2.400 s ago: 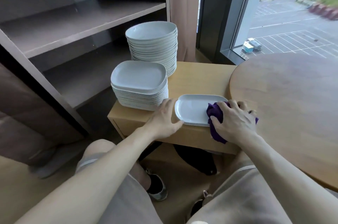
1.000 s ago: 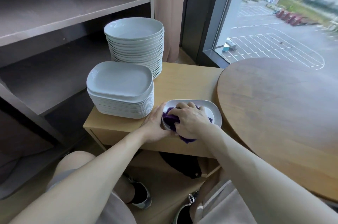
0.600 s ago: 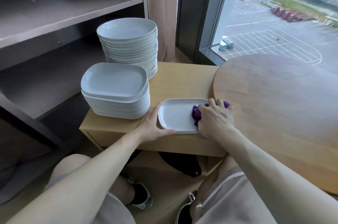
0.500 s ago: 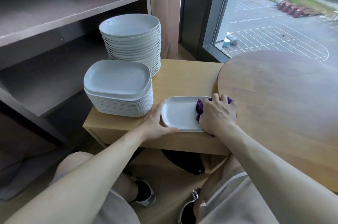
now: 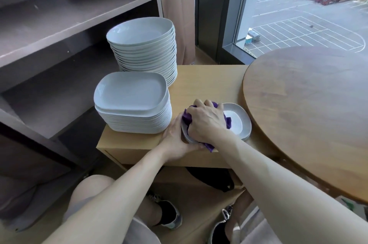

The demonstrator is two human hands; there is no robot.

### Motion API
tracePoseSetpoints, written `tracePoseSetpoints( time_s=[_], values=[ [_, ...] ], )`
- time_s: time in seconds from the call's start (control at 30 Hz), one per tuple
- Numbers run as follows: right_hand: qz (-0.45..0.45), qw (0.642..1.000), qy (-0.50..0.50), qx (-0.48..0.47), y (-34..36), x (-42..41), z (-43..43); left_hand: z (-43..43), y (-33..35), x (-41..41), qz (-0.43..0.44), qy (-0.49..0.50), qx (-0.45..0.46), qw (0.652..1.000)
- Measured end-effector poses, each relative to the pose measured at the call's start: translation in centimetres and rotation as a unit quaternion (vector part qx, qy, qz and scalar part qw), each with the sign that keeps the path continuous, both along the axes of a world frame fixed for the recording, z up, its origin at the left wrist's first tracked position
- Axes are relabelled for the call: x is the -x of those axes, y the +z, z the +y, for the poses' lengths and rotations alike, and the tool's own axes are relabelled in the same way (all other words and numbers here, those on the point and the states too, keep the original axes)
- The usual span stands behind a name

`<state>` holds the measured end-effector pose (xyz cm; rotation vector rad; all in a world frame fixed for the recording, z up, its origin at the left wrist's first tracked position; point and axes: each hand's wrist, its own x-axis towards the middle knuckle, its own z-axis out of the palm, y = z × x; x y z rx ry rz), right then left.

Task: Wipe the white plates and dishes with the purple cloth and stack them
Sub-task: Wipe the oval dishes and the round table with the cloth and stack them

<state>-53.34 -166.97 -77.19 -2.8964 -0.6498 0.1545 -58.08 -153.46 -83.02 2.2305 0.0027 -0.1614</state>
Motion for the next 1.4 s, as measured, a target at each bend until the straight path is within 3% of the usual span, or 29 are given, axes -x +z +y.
tracePoseSetpoints(
  time_s=[0.13,0.4,0.57,0.77,1.17,1.4],
  values=[
    [0.06,0.997,0.024,0.033,1.5,0.2,-0.1,-0.2,0.5,0.2,0.009,0.009,0.004,1.0],
    [0.078,0.996,0.03,0.042,2.0,2.2,-2.4,-0.3,0.7,0.7,0.032,0.008,-0.027,0.999],
    [0.065,0.996,-0.002,0.06,2.0,2.0,-5.6,-0.2,0.7,0.7,0.015,0.004,-0.015,1.0],
    [-0.036,0.98,-0.085,0.179,1.2,-0.3,-8.4,0.1,0.5,0.3,0.022,0.002,-0.004,1.0],
    [-0.016,0.99,-0.124,0.062,-0.2,-3.3,-4.9,0.1,-0.2,0.0,-0.002,0.002,0.009,1.0],
    [-0.035,0.998,0.004,0.047,-0.4,-1.2,-0.7,-0.3,0.5,0.3,-0.012,0.014,0.048,0.999]
  ],
)
